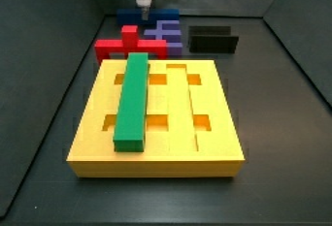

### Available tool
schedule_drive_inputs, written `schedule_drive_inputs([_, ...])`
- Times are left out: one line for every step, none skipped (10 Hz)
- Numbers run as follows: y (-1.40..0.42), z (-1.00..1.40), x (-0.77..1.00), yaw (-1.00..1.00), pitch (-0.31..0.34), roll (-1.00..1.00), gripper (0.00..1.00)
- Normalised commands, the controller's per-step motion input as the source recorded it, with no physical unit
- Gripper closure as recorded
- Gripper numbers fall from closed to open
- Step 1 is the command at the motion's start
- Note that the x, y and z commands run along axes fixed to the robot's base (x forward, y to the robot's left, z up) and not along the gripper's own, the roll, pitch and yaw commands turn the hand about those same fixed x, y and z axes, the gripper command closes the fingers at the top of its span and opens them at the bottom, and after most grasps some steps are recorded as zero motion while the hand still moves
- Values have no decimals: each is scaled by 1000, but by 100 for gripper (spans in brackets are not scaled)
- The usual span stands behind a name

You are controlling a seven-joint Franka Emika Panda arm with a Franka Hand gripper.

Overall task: Pick up the blue object. Move up. Move to above the board. Insert the blue object.
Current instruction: Pick up the blue object, then move up.

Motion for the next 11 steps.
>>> schedule_drive_inputs([0,0,0,0,0,0,100])
schedule_drive_inputs([0,0,0,0,0,0,100])
schedule_drive_inputs([0,0,0,0,0,0,100])
schedule_drive_inputs([0,0,0,0,0,0,100])
schedule_drive_inputs([0,0,0,0,0,0,100])
schedule_drive_inputs([0,0,0,0,0,0,100])
schedule_drive_inputs([0,0,0,0,0,0,100])
schedule_drive_inputs([0,0,0,0,0,0,100])
schedule_drive_inputs([0,833,0,0,0,0,100])
schedule_drive_inputs([-24,838,-47,2,8,-10,100])
schedule_drive_inputs([-33,679,-97,-6,33,5,100])
